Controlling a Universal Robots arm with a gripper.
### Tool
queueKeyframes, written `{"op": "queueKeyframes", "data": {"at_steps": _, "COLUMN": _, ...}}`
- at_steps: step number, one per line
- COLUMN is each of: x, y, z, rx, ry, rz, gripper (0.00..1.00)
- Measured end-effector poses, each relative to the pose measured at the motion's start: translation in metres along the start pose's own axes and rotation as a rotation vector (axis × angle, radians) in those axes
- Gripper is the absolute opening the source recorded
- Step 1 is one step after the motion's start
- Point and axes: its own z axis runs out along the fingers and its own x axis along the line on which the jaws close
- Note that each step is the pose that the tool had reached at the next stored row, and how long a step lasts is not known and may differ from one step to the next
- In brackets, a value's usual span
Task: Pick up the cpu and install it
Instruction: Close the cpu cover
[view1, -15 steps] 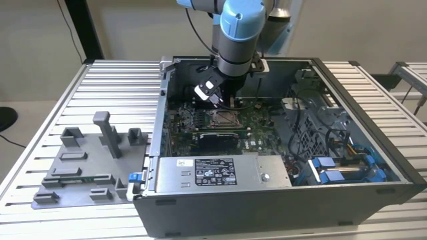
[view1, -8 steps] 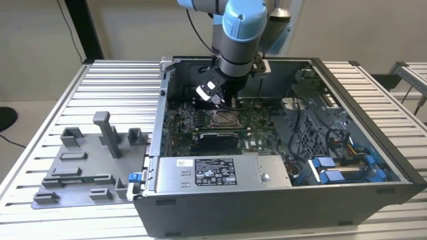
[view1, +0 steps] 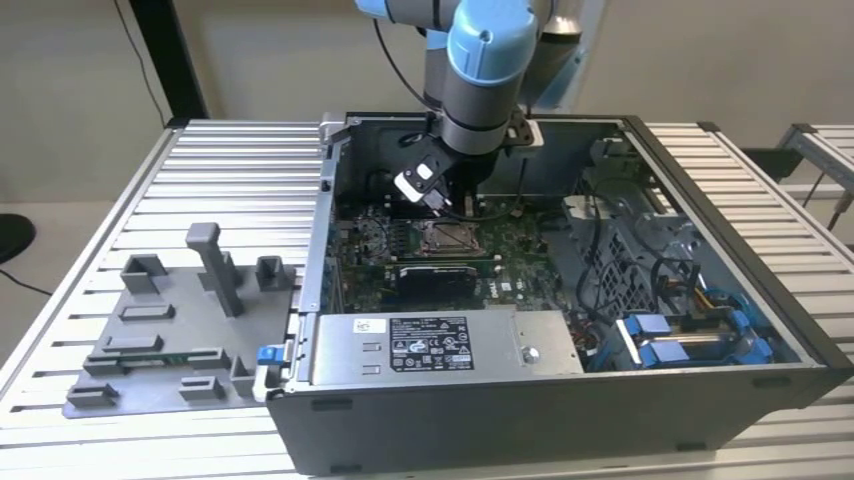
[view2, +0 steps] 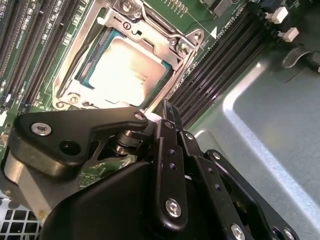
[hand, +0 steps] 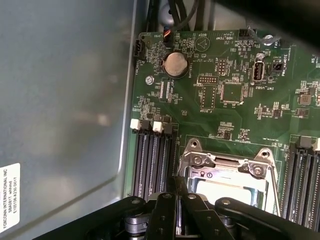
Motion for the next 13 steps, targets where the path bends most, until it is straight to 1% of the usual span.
{"op": "queueKeyframes", "data": {"at_steps": 13, "x": -0.0015, "y": 0.004, "z": 0.0038, "rx": 0.0001, "ry": -0.0002, "rz": 0.0, "gripper": 0.0}}
